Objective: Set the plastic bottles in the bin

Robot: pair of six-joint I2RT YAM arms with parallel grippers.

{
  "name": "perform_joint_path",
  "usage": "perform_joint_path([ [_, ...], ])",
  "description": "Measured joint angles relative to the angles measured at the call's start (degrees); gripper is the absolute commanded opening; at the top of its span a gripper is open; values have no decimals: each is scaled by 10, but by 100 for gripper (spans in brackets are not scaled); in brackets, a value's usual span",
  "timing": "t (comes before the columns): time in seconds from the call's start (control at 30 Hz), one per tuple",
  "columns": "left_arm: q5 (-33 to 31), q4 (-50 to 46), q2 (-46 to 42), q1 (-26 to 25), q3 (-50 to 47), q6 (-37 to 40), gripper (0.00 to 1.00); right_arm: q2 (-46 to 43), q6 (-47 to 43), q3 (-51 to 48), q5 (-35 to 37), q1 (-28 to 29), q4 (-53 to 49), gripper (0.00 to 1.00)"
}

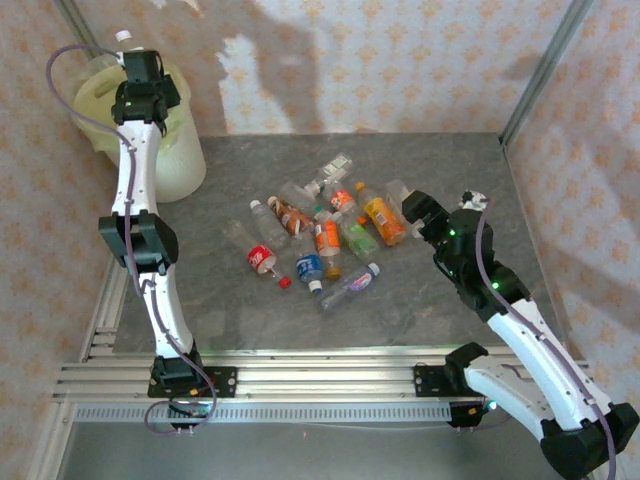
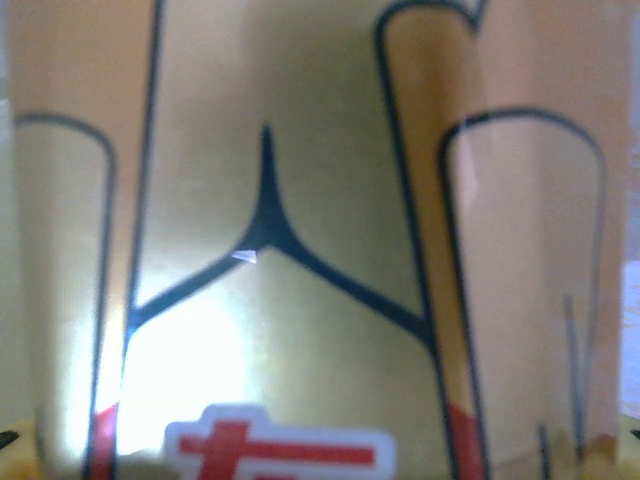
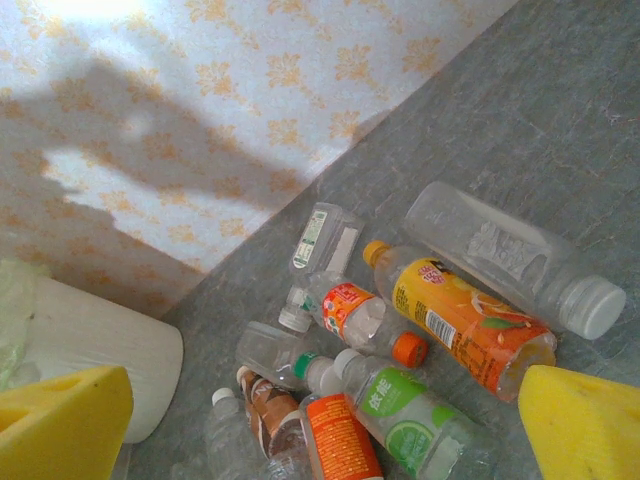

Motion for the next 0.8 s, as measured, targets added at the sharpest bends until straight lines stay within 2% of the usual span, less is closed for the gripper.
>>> perform_joint_path([
  [0.3, 114, -2, 0, 1, 6, -48, 68, 2, 0, 0, 2, 0, -5, 99],
  [0.8, 197, -18, 31, 6, 41, -101, 82, 5, 0, 0, 4, 0, -5, 99],
])
